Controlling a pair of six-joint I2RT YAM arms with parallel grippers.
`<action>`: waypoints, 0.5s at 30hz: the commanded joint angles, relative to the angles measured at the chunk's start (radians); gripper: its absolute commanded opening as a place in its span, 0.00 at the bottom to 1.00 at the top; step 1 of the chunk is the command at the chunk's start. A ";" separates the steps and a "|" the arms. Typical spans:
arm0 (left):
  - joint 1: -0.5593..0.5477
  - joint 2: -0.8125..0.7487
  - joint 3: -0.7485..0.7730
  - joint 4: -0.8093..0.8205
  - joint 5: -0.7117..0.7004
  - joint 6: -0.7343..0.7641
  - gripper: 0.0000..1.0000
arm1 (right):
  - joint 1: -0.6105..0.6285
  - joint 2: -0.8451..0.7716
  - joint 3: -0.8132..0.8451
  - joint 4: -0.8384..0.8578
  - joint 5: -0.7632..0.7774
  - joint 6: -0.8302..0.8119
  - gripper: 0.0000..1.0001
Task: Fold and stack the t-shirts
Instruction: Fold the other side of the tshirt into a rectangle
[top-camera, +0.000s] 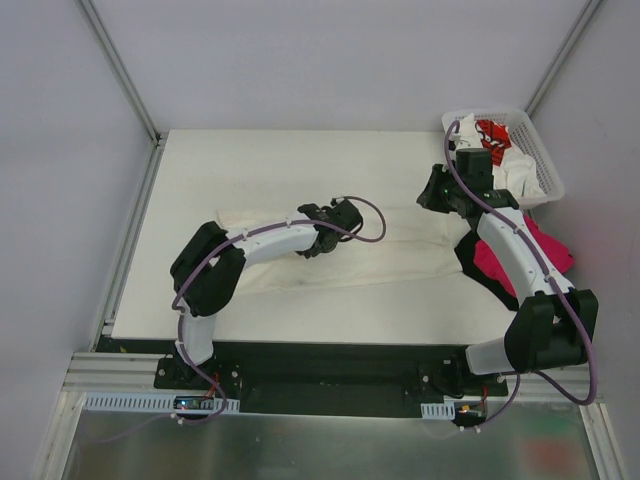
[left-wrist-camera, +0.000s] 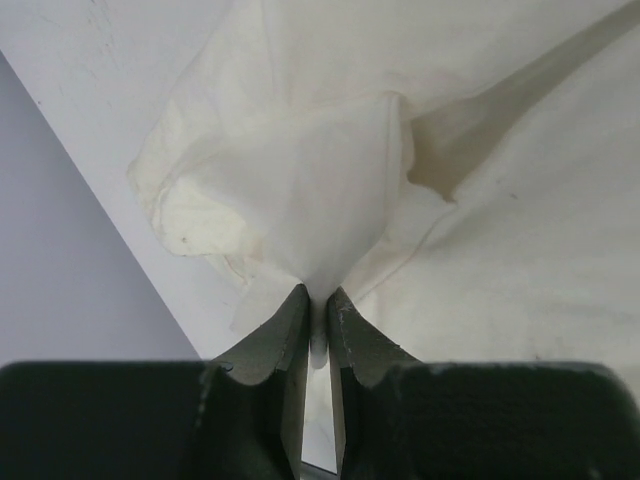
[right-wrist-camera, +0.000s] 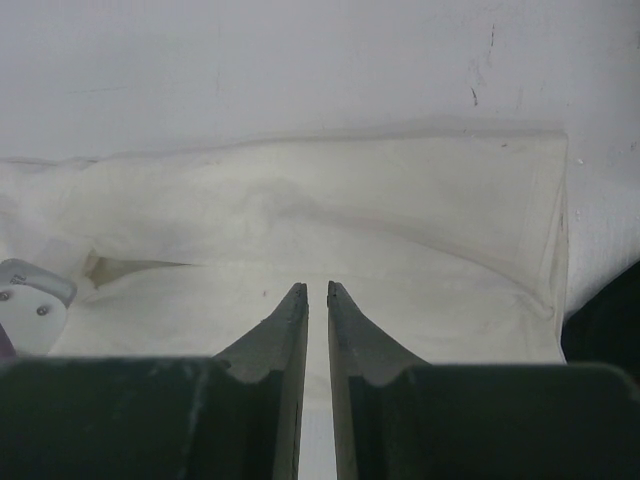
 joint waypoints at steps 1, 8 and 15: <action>-0.033 -0.048 0.021 -0.126 0.027 -0.088 0.11 | -0.006 -0.019 0.017 0.043 -0.017 0.014 0.16; -0.063 -0.062 -0.033 -0.157 0.091 -0.152 0.22 | -0.007 -0.025 0.022 0.043 -0.015 0.019 0.16; -0.076 -0.033 -0.080 -0.155 0.138 -0.186 0.80 | -0.006 -0.049 0.025 0.040 -0.003 0.017 0.16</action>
